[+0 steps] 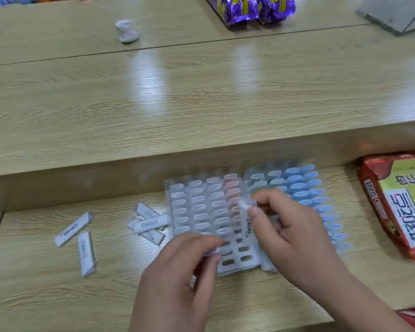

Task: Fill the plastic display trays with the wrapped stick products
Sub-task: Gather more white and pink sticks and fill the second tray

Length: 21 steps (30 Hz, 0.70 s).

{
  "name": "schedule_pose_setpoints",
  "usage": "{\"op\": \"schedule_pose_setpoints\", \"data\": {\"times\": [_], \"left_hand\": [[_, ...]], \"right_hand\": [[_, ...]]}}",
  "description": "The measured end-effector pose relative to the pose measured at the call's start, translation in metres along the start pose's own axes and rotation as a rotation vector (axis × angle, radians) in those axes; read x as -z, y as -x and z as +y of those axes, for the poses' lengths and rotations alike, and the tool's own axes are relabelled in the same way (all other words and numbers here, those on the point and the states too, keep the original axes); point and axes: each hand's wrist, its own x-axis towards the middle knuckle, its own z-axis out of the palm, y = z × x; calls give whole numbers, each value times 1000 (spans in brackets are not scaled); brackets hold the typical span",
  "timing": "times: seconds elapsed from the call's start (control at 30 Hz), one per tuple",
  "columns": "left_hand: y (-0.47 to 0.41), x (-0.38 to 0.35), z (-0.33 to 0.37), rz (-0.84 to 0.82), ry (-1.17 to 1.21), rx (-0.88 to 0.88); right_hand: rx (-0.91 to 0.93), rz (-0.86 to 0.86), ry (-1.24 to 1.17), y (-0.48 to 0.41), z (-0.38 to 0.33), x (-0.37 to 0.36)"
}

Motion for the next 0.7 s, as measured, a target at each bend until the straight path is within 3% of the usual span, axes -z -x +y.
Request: {"op": "schedule_pose_setpoints", "data": {"times": [0.13, 0.37, 0.7], "left_hand": [[5, -9, -5, 16, -21, 1], [11, -23, -7, 8, -122, -45], [14, -33, -2, 49, -300, -75]], "right_hand": [[12, -27, -117, -3, 6, -6], [114, -129, 58, -7, 9, -6], [231, -123, 121, -7, 15, -9]]}}
